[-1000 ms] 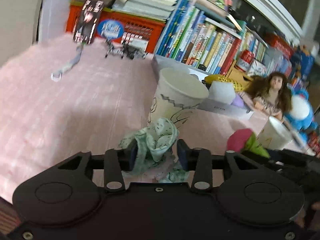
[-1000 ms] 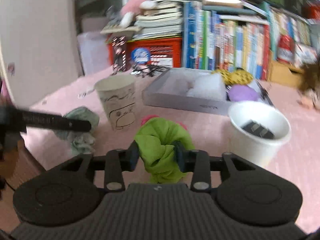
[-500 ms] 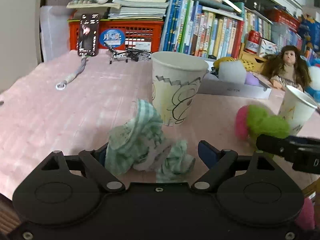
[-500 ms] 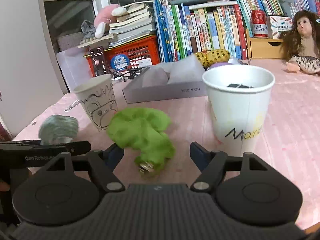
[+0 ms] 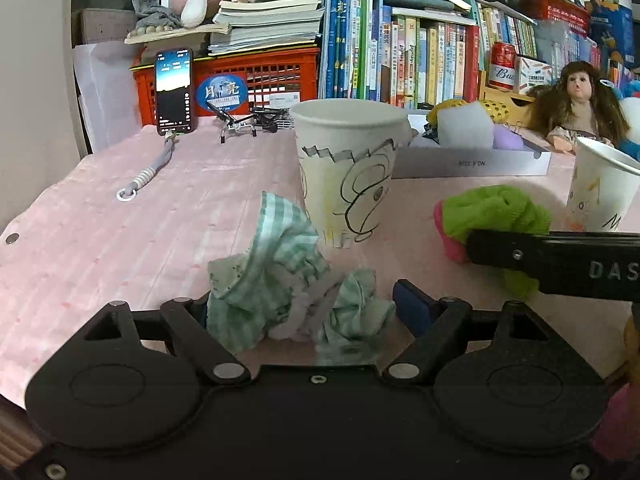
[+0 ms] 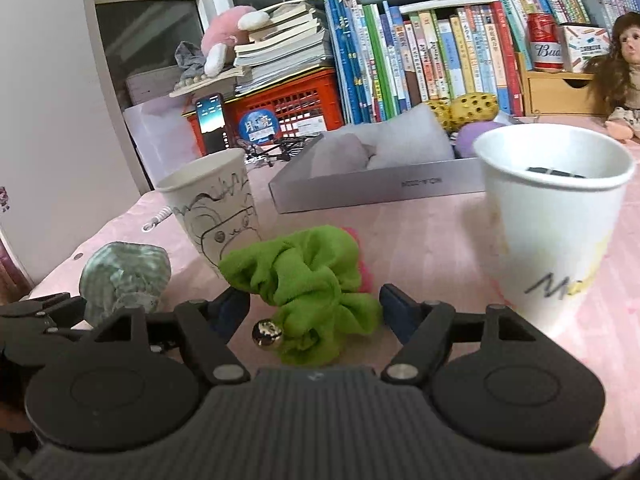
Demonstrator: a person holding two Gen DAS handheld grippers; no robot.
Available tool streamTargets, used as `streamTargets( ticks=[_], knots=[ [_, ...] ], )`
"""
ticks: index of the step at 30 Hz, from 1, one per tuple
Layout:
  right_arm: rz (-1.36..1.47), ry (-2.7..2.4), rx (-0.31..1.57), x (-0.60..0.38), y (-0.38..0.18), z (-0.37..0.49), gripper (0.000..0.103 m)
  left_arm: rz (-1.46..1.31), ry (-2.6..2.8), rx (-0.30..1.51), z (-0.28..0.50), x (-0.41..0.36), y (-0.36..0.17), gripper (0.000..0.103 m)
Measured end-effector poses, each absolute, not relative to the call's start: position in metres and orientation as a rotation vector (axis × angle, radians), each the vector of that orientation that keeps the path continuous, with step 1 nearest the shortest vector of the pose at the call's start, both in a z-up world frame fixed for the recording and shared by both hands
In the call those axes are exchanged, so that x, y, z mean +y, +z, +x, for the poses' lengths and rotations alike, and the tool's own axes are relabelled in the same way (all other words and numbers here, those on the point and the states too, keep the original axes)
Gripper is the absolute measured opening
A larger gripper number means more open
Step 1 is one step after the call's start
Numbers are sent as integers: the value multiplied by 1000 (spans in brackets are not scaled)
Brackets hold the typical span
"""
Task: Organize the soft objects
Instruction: 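Carry the green scrunchie with the right tool while the left tool carries the checked cloth to the tray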
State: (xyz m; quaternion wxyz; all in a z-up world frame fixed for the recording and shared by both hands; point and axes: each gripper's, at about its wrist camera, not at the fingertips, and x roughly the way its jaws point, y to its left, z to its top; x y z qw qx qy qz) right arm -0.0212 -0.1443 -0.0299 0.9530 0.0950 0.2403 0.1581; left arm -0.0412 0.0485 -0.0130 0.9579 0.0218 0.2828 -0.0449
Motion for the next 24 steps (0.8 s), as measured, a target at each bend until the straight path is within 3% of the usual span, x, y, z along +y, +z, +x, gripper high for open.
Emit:
streamTargets(
  ticks=[4,9,15,24],
  knots=[
    [184,324,492,-139,-30,-16,72,54,-87,563,-43,49,-13,66],
    [151,321,501,-131,-32,-10,63,76,-95,566,-42,48,-11,54],
    [96,318,498,-122,-31,-8,43,65,-89,578,-38,52,-7,49],
    [44,279,459,-121,-15,-17,36,55,-28,546,-33,69,13,47]
  ],
)
